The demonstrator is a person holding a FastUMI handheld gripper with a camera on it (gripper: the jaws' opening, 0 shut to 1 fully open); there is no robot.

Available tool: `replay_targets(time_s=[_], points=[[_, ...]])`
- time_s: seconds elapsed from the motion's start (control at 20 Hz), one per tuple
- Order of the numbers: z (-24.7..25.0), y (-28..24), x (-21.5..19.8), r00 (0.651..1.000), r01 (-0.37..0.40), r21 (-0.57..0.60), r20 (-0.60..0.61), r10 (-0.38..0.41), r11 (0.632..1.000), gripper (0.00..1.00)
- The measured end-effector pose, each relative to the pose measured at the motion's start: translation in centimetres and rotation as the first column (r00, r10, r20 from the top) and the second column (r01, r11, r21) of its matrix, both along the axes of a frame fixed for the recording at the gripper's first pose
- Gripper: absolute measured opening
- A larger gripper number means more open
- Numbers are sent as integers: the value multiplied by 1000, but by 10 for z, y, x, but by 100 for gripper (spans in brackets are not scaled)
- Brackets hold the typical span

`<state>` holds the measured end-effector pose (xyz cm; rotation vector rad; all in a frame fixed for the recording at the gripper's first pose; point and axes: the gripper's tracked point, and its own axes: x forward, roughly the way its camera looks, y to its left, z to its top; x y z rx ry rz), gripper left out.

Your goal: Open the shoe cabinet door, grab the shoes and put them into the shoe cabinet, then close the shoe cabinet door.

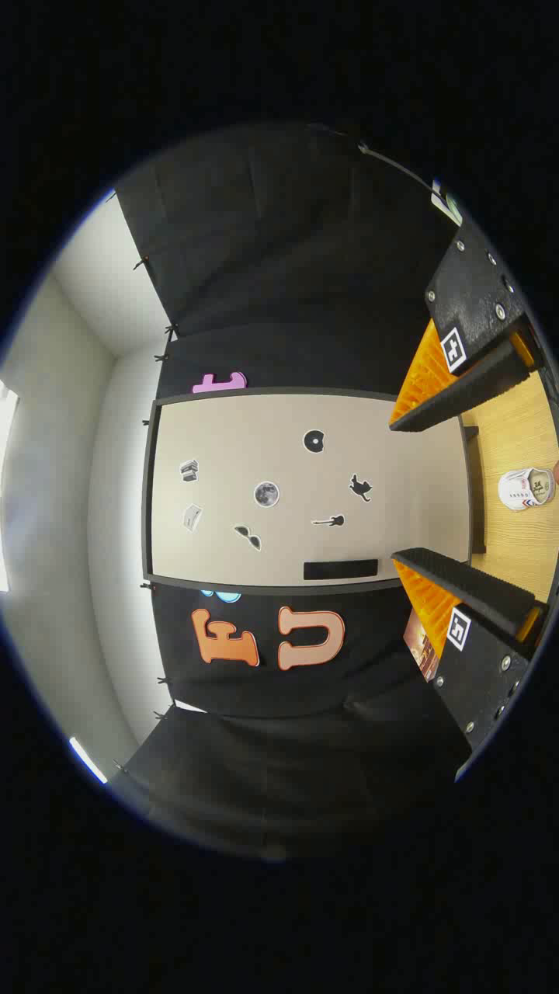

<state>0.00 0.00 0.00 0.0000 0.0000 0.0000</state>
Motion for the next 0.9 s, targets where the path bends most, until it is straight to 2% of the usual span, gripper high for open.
replay_targets(time_s=[0.9], points=[[0, 0, -1, 1000, -3, 6, -2, 3, 1000, 94]])
